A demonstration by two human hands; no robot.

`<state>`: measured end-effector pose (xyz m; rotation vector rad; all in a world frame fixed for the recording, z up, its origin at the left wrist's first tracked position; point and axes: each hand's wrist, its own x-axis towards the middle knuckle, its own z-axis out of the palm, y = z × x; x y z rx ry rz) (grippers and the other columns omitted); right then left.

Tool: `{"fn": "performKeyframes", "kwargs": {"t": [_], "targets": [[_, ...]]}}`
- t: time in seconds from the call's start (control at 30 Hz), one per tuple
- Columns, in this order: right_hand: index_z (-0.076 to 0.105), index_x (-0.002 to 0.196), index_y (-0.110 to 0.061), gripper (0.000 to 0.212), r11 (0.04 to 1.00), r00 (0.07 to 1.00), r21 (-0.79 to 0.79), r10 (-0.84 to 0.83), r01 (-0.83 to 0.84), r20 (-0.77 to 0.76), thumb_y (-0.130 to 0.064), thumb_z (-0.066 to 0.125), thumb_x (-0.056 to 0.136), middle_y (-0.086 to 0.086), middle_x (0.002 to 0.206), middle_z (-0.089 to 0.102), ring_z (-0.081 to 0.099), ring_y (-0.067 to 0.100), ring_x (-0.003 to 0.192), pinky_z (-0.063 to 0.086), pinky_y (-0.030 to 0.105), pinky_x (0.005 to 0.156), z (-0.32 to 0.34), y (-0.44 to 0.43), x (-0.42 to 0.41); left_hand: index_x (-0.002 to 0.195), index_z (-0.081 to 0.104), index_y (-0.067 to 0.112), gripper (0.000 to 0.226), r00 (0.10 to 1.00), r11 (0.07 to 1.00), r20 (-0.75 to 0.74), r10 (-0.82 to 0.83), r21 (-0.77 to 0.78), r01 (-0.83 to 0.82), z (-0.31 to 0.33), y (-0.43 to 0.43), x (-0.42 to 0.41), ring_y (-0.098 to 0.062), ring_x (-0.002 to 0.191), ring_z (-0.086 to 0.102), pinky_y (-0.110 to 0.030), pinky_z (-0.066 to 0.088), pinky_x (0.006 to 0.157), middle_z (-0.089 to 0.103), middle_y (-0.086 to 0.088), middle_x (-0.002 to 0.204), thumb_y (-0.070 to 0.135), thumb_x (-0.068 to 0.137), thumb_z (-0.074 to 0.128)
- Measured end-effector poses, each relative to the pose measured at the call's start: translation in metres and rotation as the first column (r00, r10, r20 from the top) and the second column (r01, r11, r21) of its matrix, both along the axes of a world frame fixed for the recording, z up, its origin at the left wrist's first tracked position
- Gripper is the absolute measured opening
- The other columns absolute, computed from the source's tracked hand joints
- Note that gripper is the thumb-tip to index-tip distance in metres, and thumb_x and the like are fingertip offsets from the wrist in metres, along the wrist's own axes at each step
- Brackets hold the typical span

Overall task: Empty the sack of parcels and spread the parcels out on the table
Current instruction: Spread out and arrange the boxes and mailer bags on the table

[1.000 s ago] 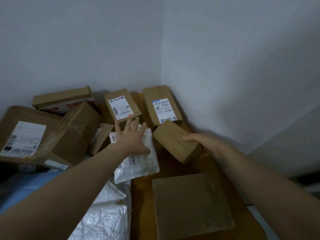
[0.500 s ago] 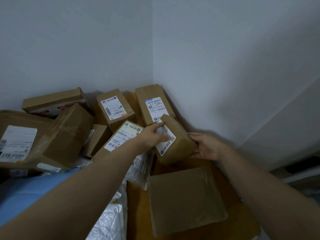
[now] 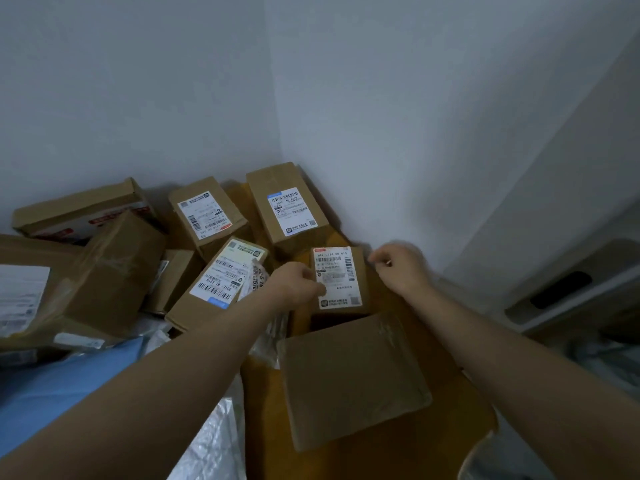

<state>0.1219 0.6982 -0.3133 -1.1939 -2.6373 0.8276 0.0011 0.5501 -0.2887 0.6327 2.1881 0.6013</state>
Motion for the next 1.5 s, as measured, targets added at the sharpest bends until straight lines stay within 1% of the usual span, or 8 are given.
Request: {"fn": "performKeyframes", "kwargs": {"t": [0.17, 0.27, 0.57, 0.67, 0.93, 1.1, 1.27, 1.5], "targets": [[0.062, 0.111, -0.008, 0.037, 0.984, 0.928, -0.155, -0.023, 0.086, 0.372, -0.037, 0.045, 0.096, 0.009, 0.093, 0.064, 0.063, 0.022, 0.078, 0.053, 0.031, 0.069, 0.013, -0.018, 0.028, 0.109, 0.055, 0.005, 0.037, 0.994, 0.944, -0.004, -0.109, -0.312, 0.103, 0.003, -0.021, 0.011, -0.027, 0.089, 0.065, -0.033, 0.055, 0.071, 0.061, -0.011, 0.091, 0.039, 0.098, 0.045], [0.046, 0.133, -0.008, 0.060, 0.871, 0.880, -0.415, -0.037, 0.261, 0.474, -0.054, 0.039, 0.095, 0.014, 0.120, 0.057, 0.060, 0.028, 0.098, 0.049, 0.037, 0.079, 0.019, -0.039, 0.044, 0.145, 0.030, 0.010, 0.055, 0.997, 0.927, -0.030, -0.077, -0.370, 0.061, -0.001, -0.035, 0.023, -0.036, 0.119, 0.053, -0.044, 0.047, 0.098, 0.052, -0.018, 0.130, 0.042, 0.100, 0.036], [0.058, 0.114, -0.019, 0.054, 0.744, 0.904, -0.521, -0.400, 0.418, 0.154, -0.062, 0.041, 0.086, 0.012, 0.108, 0.062, 0.062, 0.034, 0.095, 0.054, 0.044, 0.079, 0.027, -0.058, 0.075, 0.136, 0.037, 0.008, 0.073, 0.916, 0.964, 0.307, 0.258, -0.149, -0.221, 0.006, -0.052, 0.023, -0.040, 0.113, 0.056, -0.051, 0.054, 0.087, 0.052, -0.019, 0.130, 0.029, 0.078, 0.076], [0.061, 0.079, -0.008, 0.033, 0.656, 0.836, -0.600, -0.547, 0.457, 0.039, -0.041, 0.062, 0.081, 0.015, 0.074, 0.061, 0.060, 0.031, 0.066, 0.055, 0.036, 0.057, 0.045, -0.058, 0.094, 0.119, 0.047, 0.002, 0.065, 0.943, 0.988, 0.304, 0.132, -0.116, -0.101, 0.021, -0.052, 0.018, -0.035, 0.107, 0.060, -0.042, 0.056, 0.084, 0.059, -0.017, 0.119, 0.027, 0.071, 0.082], [0.049, 0.121, -0.021, 0.052, 0.638, 0.888, -0.675, -0.456, 0.370, 0.056, 0.008, 0.049, 0.078, 0.009, 0.098, 0.058, 0.061, 0.029, 0.090, 0.057, 0.045, 0.079, 0.043, -0.084, 0.134, 0.132, 0.041, 0.005, 0.075, 0.984, 0.977, 0.071, -0.163, -0.125, 0.171, 0.013, -0.067, 0.031, -0.032, 0.116, 0.051, -0.036, 0.050, 0.093, 0.051, -0.013, 0.126, 0.001, 0.067, 0.079], [0.064, 0.101, -0.012, 0.047, 0.535, 0.865, -0.750, -0.492, 0.389, 0.098, 0.013, 0.039, 0.069, 0.013, 0.105, 0.056, 0.056, 0.032, 0.087, 0.054, 0.049, 0.084, 0.040, -0.097, 0.136, 0.136, 0.036, 0.005, 0.058, 0.939, 0.966, 0.309, -0.152, -0.154, 0.207, 0.014, -0.085, 0.031, -0.030, 0.097, 0.057, -0.039, 0.044, 0.080, 0.056, -0.019, 0.118, 0.007, 0.080, 0.053], [0.062, 0.114, -0.006, 0.033, 0.847, 0.971, -0.489, -0.122, 0.209, 0.205, -0.010, 0.059, 0.081, 0.019, 0.131, 0.053, 0.052, 0.020, 0.102, 0.047, 0.041, 0.096, 0.031, -0.103, 0.124, 0.117, 0.057, 0.012, 0.029, 0.831, 0.914, 0.515, -0.210, -0.198, 0.354, 0.017, -0.096, 0.027, -0.023, 0.110, 0.058, -0.033, 0.048, 0.089, 0.061, -0.009, 0.122, 0.025, 0.090, 0.055], [-0.023, 0.139, -0.052, 0.130, 0.908, 0.714, -0.208, 0.415, -0.364, 0.564, -0.061, 0.078, 0.057, -0.002, 0.148, -0.040, -0.036, 0.027, 0.136, -0.016, 0.062, 0.109, 0.005, -0.121, 0.090, 0.136, 0.050, 0.007, 0.051, 0.952, 0.976, 0.304, 0.032, 0.196, -0.095, -0.003, -0.066, 0.038, -0.024, 0.114, 0.056, -0.034, 0.048, 0.098, 0.058, -0.014, 0.127, -0.002, 0.086, 0.056]]}}
